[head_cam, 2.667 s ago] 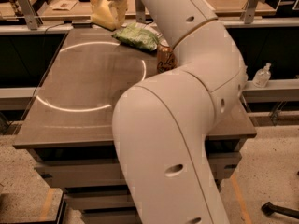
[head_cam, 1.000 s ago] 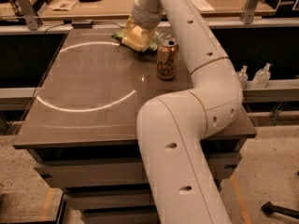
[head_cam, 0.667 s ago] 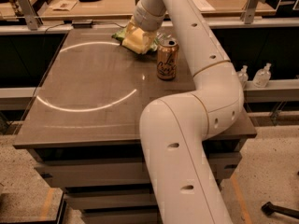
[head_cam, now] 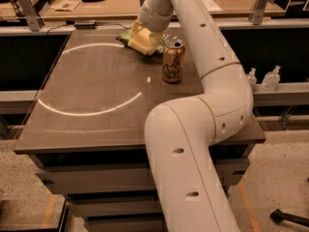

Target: Move sponge near green jalapeno chip bag

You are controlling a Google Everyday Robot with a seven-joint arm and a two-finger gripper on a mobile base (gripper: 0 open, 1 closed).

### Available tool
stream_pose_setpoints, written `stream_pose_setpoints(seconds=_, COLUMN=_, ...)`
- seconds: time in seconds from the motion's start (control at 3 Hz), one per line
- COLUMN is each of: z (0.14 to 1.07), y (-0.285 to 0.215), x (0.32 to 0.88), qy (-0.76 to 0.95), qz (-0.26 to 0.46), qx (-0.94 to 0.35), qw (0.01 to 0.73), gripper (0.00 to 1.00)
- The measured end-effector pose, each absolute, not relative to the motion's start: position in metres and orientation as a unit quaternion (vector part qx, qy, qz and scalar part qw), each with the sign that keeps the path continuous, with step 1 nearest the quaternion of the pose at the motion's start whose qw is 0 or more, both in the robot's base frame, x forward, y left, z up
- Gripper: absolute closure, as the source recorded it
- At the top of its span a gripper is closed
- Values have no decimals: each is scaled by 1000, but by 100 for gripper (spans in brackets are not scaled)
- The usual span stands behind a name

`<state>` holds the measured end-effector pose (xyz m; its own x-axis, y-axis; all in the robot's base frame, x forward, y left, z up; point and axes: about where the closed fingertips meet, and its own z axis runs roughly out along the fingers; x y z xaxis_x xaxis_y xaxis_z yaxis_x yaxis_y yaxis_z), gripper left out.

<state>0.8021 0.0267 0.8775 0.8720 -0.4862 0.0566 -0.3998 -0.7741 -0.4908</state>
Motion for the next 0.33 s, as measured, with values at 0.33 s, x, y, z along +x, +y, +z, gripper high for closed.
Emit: stream_pose_setpoints(seconds=0.33, z=876, y=31, x=808, qy=236, qz=-96, qx=-935, qw=246, gripper=35)
